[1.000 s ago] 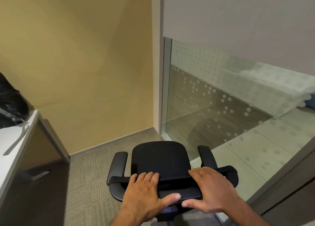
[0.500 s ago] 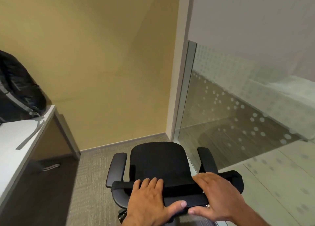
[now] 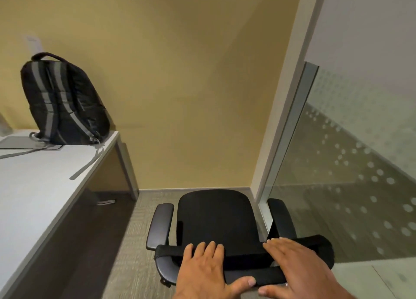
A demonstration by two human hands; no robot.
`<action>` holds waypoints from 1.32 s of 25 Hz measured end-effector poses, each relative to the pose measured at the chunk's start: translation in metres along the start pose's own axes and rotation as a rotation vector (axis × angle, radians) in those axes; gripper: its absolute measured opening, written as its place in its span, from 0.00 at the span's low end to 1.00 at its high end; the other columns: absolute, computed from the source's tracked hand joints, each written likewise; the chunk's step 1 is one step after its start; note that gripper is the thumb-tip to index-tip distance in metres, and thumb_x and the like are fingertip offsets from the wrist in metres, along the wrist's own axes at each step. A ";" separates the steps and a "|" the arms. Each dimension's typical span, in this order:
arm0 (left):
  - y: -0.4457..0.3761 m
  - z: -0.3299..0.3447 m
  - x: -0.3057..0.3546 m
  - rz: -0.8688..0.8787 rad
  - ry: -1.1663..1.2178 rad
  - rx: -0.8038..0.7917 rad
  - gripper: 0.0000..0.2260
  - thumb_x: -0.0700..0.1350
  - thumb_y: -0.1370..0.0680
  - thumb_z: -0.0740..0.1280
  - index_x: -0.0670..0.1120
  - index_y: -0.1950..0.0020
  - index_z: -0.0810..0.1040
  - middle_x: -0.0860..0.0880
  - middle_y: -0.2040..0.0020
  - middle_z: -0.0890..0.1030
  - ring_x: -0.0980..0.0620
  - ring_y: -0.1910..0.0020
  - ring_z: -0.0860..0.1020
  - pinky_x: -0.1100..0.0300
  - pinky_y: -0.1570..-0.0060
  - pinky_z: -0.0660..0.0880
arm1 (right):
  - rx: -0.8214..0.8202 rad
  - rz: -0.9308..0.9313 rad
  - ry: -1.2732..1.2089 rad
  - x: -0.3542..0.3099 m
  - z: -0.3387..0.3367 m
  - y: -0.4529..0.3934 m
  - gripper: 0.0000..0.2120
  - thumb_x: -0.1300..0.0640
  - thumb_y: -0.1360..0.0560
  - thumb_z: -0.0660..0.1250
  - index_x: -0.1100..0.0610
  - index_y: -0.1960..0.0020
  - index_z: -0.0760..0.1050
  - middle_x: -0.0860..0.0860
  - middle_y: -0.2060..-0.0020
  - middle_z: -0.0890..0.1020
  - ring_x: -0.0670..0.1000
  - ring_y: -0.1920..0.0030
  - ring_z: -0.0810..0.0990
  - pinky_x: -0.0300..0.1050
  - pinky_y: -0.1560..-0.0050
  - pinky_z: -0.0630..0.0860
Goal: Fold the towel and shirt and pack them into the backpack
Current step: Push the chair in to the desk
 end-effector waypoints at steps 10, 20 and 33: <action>-0.020 -0.002 0.009 -0.262 0.101 -0.047 0.54 0.83 0.38 0.38 0.53 0.21 0.54 0.54 0.19 0.54 0.51 0.21 0.50 0.44 0.24 0.43 | -0.003 -0.285 0.048 0.026 -0.036 -0.055 0.40 0.26 0.28 0.32 0.36 0.38 0.77 0.32 0.38 0.74 0.34 0.40 0.75 0.36 0.41 0.66; 0.002 0.000 0.004 -0.559 0.201 0.152 0.51 0.83 0.35 0.41 0.53 0.20 0.54 0.54 0.19 0.53 0.51 0.21 0.51 0.45 0.24 0.45 | -0.048 -0.628 -0.045 0.023 -0.001 -0.115 0.39 0.19 0.33 0.51 0.45 0.41 0.80 0.40 0.47 0.84 0.41 0.47 0.83 0.37 0.44 0.72; 0.017 -0.006 -0.031 -0.780 0.285 0.360 0.56 0.82 0.37 0.35 0.48 0.22 0.59 0.48 0.22 0.61 0.47 0.23 0.59 0.41 0.26 0.52 | 0.083 -1.023 -0.038 -0.050 -0.011 -0.199 0.43 0.22 0.33 0.58 0.57 0.37 0.77 0.49 0.42 0.82 0.49 0.43 0.81 0.46 0.42 0.79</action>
Point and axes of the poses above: each hand's wrist, its own y-axis away from the middle knuckle, its own z-axis out of the palm, x = y × z, the point moved 5 cm from there along -y, towards the middle knuckle
